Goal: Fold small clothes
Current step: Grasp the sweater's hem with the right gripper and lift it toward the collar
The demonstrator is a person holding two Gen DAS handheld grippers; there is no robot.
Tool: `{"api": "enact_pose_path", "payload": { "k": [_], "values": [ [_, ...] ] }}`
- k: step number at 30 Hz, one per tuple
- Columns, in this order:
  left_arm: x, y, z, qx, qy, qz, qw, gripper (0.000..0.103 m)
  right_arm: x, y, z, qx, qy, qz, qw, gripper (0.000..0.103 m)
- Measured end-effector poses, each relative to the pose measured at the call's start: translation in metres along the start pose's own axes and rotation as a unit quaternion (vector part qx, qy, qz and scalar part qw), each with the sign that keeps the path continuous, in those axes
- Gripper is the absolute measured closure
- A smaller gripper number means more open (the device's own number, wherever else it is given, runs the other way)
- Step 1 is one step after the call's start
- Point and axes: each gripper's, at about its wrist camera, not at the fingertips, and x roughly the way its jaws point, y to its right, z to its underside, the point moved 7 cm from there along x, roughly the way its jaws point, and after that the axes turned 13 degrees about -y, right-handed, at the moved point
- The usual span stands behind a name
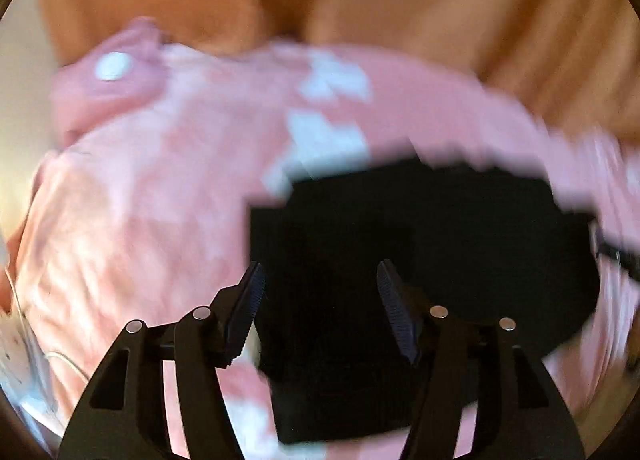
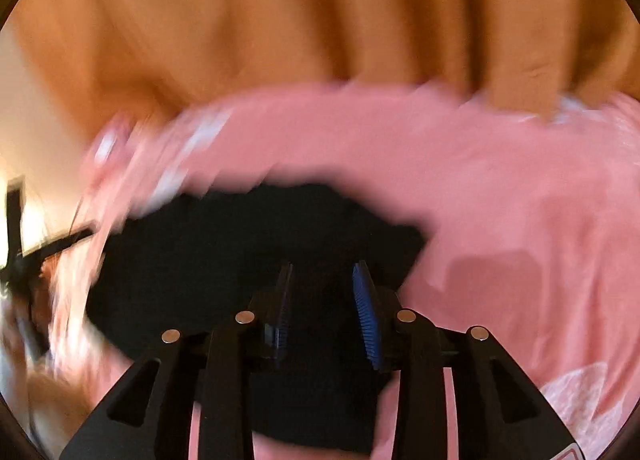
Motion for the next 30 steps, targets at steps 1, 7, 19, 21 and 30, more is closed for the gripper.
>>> {"api": "enact_pose_path", "payload": {
  "k": [1, 7, 19, 21, 30],
  "values": [
    [0.008, 0.006, 0.008, 0.017, -0.018, -0.007, 0.9997, 0.046, 0.014, -0.009, 0.006, -0.017, -0.031, -0.013, 0.999, 0.073],
    [0.046, 0.010, -0.025, 0.031, -0.043, -0.050, 0.9973, 0.045, 0.058, 0.014, -0.054, -0.017, -0.039, 0.020, 0.999, 0.091],
    [0.003, -0.062, -0.040, -0.129, 0.043, -0.047, 0.9896, 0.034, -0.014, 0.066, -0.026, 0.080, 0.040, 0.060, 0.994, 0.054],
    [0.024, -0.039, -0.031, -0.112, 0.007, -0.042, 0.9928, 0.034, 0.006, 0.062, -0.018, 0.068, 0.020, 0.065, 0.995, 0.053],
    [0.034, -0.045, -0.031, -0.133, -0.004, -0.015, 0.9910, 0.100, -0.001, 0.048, -0.019, 0.076, 0.050, 0.028, 0.995, 0.096]
  ]
}}
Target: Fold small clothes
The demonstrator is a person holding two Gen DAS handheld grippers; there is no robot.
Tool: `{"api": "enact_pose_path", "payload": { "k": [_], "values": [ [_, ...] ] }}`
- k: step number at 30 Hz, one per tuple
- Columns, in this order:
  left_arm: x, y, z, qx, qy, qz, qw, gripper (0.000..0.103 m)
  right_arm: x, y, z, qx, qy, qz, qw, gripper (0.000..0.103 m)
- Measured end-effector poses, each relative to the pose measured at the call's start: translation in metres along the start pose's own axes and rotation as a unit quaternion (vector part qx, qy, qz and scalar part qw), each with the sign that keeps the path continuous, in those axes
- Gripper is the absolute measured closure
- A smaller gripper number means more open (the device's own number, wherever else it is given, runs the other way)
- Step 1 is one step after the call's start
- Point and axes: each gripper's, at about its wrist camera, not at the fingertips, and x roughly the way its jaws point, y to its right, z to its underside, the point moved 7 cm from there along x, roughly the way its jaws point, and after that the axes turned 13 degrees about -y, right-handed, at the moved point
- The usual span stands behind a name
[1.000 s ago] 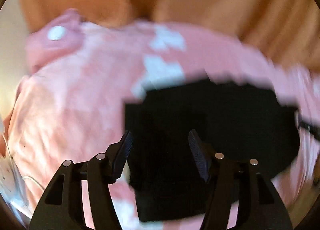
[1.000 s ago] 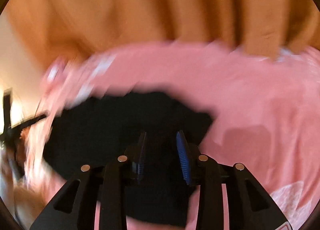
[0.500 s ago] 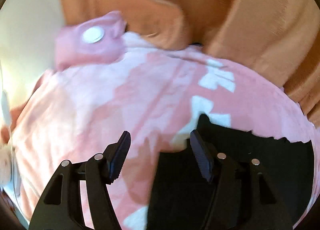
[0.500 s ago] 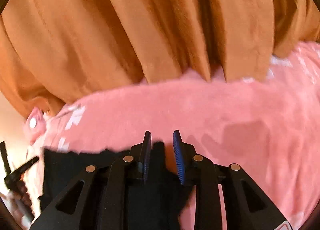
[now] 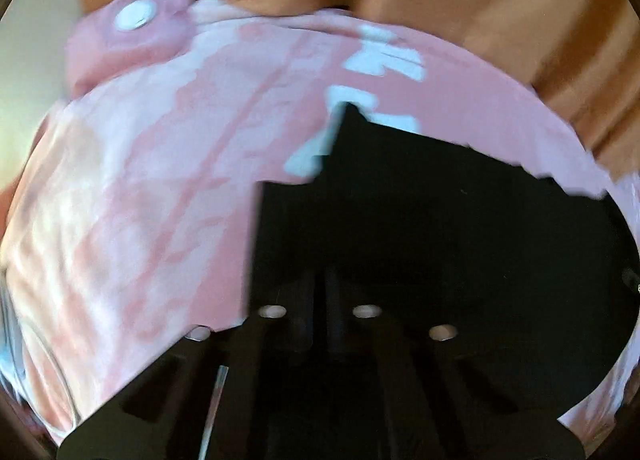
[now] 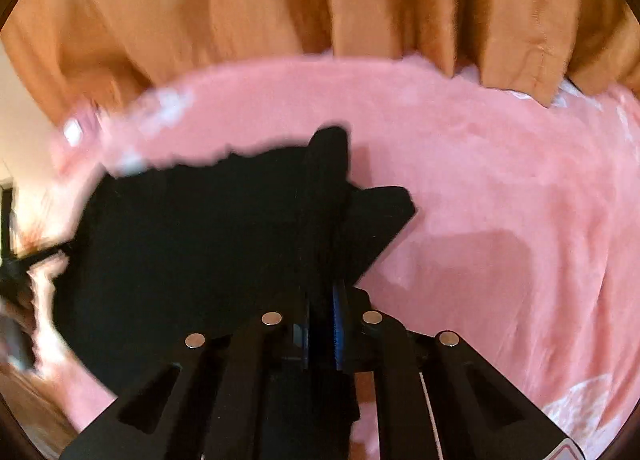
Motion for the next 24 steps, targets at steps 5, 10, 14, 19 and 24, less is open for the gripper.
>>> {"api": "enact_pose_path", "payload": {
  "k": [5, 10, 14, 19, 24],
  "values": [
    [0.022, -0.036, 0.004, -0.011, -0.016, -0.073, 0.9971, 0.103, 0.048, 0.024, 0.017, 0.018, -0.083, 0.041, 0.996, 0.095],
    [-0.021, -0.023, -0.005, -0.037, 0.033, 0.028, 0.9984, 0.098, 0.013, 0.008, -0.009, 0.026, -0.015, 0.020, 0.999, 0.069],
    [-0.006, 0.003, -0.032, -0.027, 0.029, 0.080, 0.9960, 0.044, 0.018, 0.016, -0.039, 0.033, 0.011, 0.036, 0.999, 0.049],
    [0.027, 0.041, -0.054, 0.023, 0.022, 0.055, 0.9980, 0.071, 0.048, 0.026, -0.053, 0.036, -0.013, 0.031, 0.999, 0.049],
    [-0.010, 0.038, -0.052, 0.029, 0.072, 0.060, 0.9951, 0.098, 0.029, -0.007, -0.057, -0.004, 0.022, -0.036, 0.999, 0.098]
  ]
}}
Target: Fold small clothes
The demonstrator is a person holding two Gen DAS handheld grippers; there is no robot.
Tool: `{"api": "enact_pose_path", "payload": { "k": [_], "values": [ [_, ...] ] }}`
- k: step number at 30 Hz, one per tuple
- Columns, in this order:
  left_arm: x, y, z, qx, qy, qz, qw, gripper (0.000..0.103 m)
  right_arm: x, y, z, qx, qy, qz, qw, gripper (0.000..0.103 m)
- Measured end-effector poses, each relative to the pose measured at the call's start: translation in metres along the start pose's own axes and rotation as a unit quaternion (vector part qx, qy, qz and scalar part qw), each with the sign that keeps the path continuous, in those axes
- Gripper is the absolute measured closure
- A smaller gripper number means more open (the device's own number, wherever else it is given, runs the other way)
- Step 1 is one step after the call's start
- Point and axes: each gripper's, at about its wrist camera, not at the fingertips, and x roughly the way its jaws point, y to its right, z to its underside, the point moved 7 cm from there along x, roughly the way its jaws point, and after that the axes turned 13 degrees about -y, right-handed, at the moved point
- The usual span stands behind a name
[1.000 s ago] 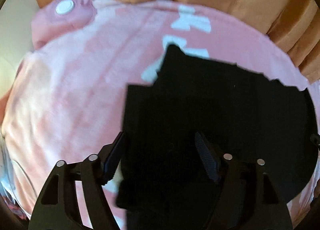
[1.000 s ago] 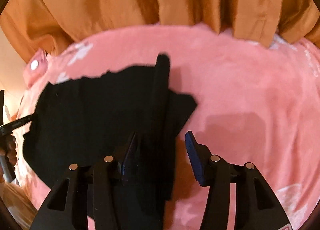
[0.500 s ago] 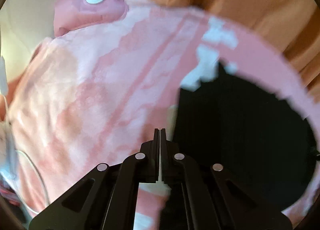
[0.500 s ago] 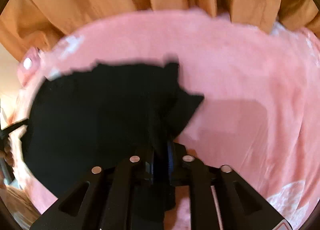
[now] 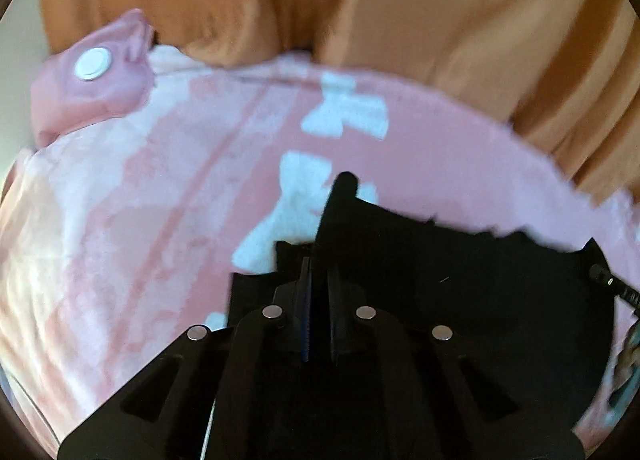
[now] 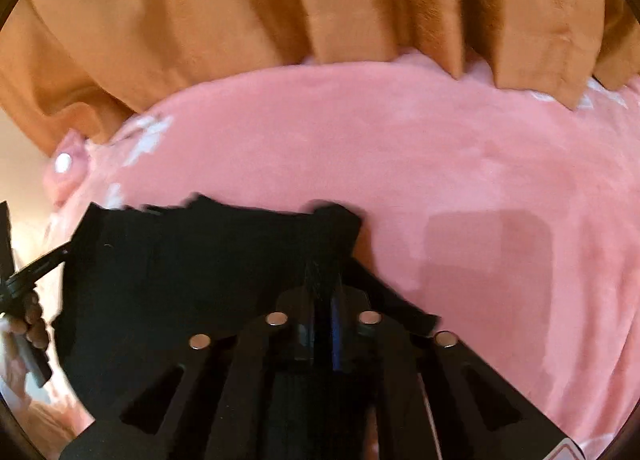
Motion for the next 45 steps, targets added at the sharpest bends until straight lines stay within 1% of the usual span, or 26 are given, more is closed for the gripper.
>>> {"api": "enact_pose_path", "payload": {
  "k": [2, 4, 6, 8, 10, 12, 15, 17, 19, 21, 23, 24, 26, 27, 28, 30, 31, 32, 33, 35, 36, 37, 40, 41, 43, 45],
  "values": [
    [-0.017, -0.009, -0.002, -0.016, 0.015, 0.013, 0.9997, 0.098, -0.041, -0.024, -0.010, -0.022, 0.058, -0.048, 0.997, 0.098],
    [-0.015, -0.024, -0.002, -0.038, 0.008, 0.003, 0.9992, 0.098, -0.047, -0.022, -0.015, -0.030, 0.081, -0.033, 0.996, 0.098],
    [0.014, -0.040, 0.001, -0.054, -0.029, -0.033, 0.9976, 0.100, -0.004, 0.012, -0.012, 0.008, 0.024, 0.020, 0.999, 0.098],
    [0.038, -0.050, 0.006, -0.056, -0.045, -0.062, 0.9955, 0.100, 0.043, 0.047, 0.001, 0.059, -0.038, 0.037, 0.997, 0.099],
    [0.035, -0.045, 0.004, -0.038, -0.030, -0.080, 0.9956, 0.100, 0.043, 0.048, -0.001, 0.068, -0.021, 0.026, 0.997, 0.099],
    [0.023, -0.041, 0.003, -0.046, -0.021, -0.061, 0.9969, 0.099, 0.034, 0.035, -0.007, 0.059, -0.024, 0.028, 0.998, 0.098],
    [-0.016, -0.035, 0.006, -0.047, 0.012, -0.073, 0.9961, 0.099, -0.009, 0.015, -0.006, 0.041, 0.013, 0.099, 0.994, 0.089],
    [-0.043, -0.015, 0.020, -0.011, 0.034, -0.065, 0.9973, 0.096, -0.032, -0.017, 0.007, -0.004, 0.031, 0.083, 0.996, 0.089],
    [-0.046, 0.007, 0.039, 0.014, 0.029, -0.059, 0.9978, 0.088, -0.037, -0.054, 0.027, -0.053, 0.028, 0.051, 0.997, 0.089],
    [-0.022, 0.045, 0.068, 0.061, -0.009, -0.046, 0.9970, 0.088, -0.012, -0.095, 0.054, -0.086, -0.014, -0.002, 0.996, 0.089],
    [0.002, 0.066, 0.092, 0.102, -0.046, -0.055, 0.9922, 0.086, 0.030, -0.132, 0.086, -0.122, -0.090, -0.041, 0.988, 0.090],
    [0.012, 0.070, 0.106, 0.127, -0.051, -0.072, 0.9879, 0.086, 0.047, -0.140, 0.103, -0.145, -0.115, -0.036, 0.982, 0.099],
    [0.006, 0.060, 0.113, 0.166, -0.020, -0.121, 0.9784, 0.085, 0.050, -0.129, 0.118, -0.173, -0.114, -0.024, 0.978, 0.103],
    [0.002, 0.034, 0.115, 0.156, -0.021, -0.155, 0.9754, 0.085, 0.043, -0.114, 0.118, -0.166, -0.116, -0.019, 0.979, 0.103],
    [0.000, 0.015, 0.116, 0.134, -0.026, -0.161, 0.9774, 0.085, 0.035, -0.093, 0.117, -0.142, -0.120, -0.010, 0.983, 0.103],
    [-0.007, -0.018, 0.119, 0.099, -0.023, -0.122, 0.9873, 0.087, 0.014, -0.032, 0.113, -0.069, -0.110, 0.042, 0.991, 0.103],
    [-0.011, -0.027, 0.120, 0.089, -0.021, -0.125, 0.9879, 0.086, 0.006, -0.008, 0.113, -0.037, -0.107, 0.066, 0.991, 0.103],
    [-0.016, -0.034, 0.121, 0.078, -0.018, -0.149, 0.9855, 0.083, -0.007, 0.010, 0.115, 0.006, -0.101, 0.043, 0.994, 0.103],
    [-0.023, -0.038, 0.123, 0.061, -0.013, -0.145, 0.9874, 0.079, -0.017, 0.018, 0.117, 0.036, -0.094, 0.033, 0.994, 0.103],
    [-0.037, -0.041, 0.130, 0.022, -0.009, -0.103, 0.9944, 0.075, -0.037, 0.032, 0.130, 0.082, -0.066, 0.043, 0.993, 0.092],
    [-0.041, -0.044, 0.138, -0.005, -0.014, -0.089, 0.9960, 0.057, -0.042, 0.036, 0.139, 0.099, -0.058, 0.054, 0.992, 0.061],
    [-0.039, -0.049, 0.145, -0.030, -0.025, -0.080, 0.9960, 0.038, -0.043, 0.039, 0.146, 0.115, -0.052, 0.057, 0.990, 0.044],
    [-0.016, -0.061, 0.150, -0.102, -0.065, -0.059, 0.9909, 0.028, -0.026, 0.039, 0.153, 0.154, -0.068, 0.009, 0.986, 0.042],
    [-0.014, -0.062, 0.143, -0.113, -0.057, -0.054, 0.9904, 0.026, -0.018, 0.037, 0.146, 0.157, -0.072, -0.004, 0.985, 0.042],
    [-0.015, -0.057, 0.123, -0.115, -0.019, -0.062, 0.9912, 0.027, -0.006, 0.030, 0.125, 0.141, -0.058, -0.002, 0.988, 0.031],
    [-0.006, -0.038, 0.107, -0.087, -0.024, -0.041, 0.9951, 0.026, 0.005, 0.015, 0.109, 0.115, -0.048, 0.002, 0.992, 0.029]
  ]
}}
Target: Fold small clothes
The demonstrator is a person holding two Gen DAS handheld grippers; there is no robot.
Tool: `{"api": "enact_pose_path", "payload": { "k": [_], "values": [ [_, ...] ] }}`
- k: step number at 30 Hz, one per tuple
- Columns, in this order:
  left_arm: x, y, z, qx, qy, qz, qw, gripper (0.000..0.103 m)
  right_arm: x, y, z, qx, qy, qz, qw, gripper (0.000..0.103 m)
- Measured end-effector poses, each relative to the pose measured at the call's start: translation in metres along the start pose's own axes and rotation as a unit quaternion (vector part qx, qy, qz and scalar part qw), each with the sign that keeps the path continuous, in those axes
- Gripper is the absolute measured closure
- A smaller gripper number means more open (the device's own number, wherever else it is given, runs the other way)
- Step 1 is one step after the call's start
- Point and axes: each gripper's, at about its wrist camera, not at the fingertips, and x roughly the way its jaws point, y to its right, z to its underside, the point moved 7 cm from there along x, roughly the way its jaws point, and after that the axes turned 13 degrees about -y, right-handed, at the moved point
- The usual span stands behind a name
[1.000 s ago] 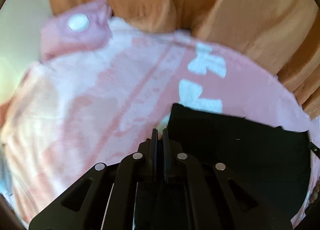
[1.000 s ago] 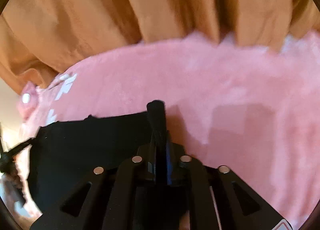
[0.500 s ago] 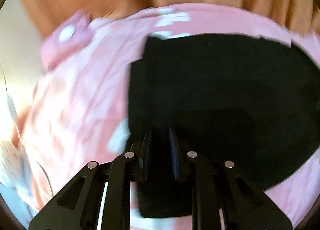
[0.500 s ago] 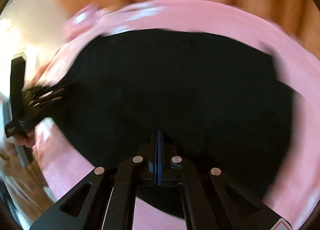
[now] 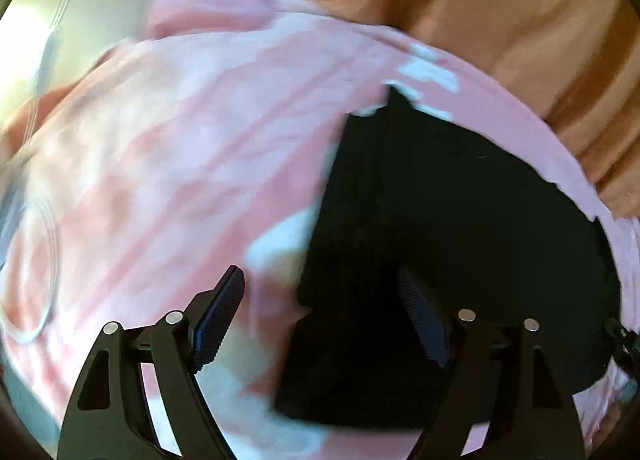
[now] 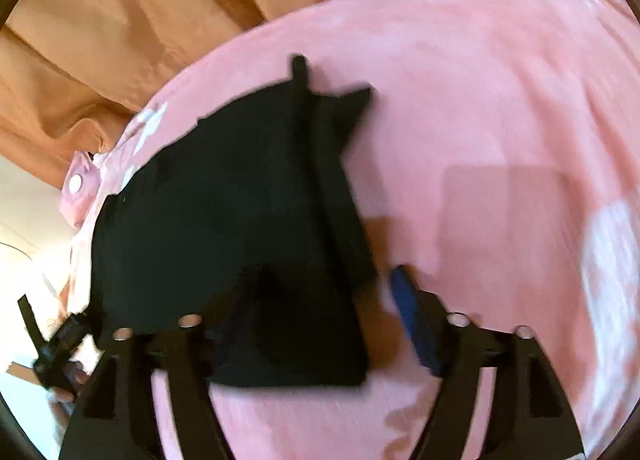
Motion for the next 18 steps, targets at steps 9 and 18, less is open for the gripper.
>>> {"api": "enact_pose_path", "payload": {
  "k": [9, 18],
  "values": [
    [-0.034, 0.047, -0.024, 0.045, 0.034, 0.074, 0.9957, 0.091, -0.062, -0.044, -0.038, -0.041, 0.079, -0.073, 0.993, 0.094],
    [0.018, 0.067, 0.010, 0.092, -0.035, 0.034, 0.9945, 0.089, -0.010, 0.046, 0.002, 0.034, -0.010, -0.015, 0.999, 0.092]
  ]
}}
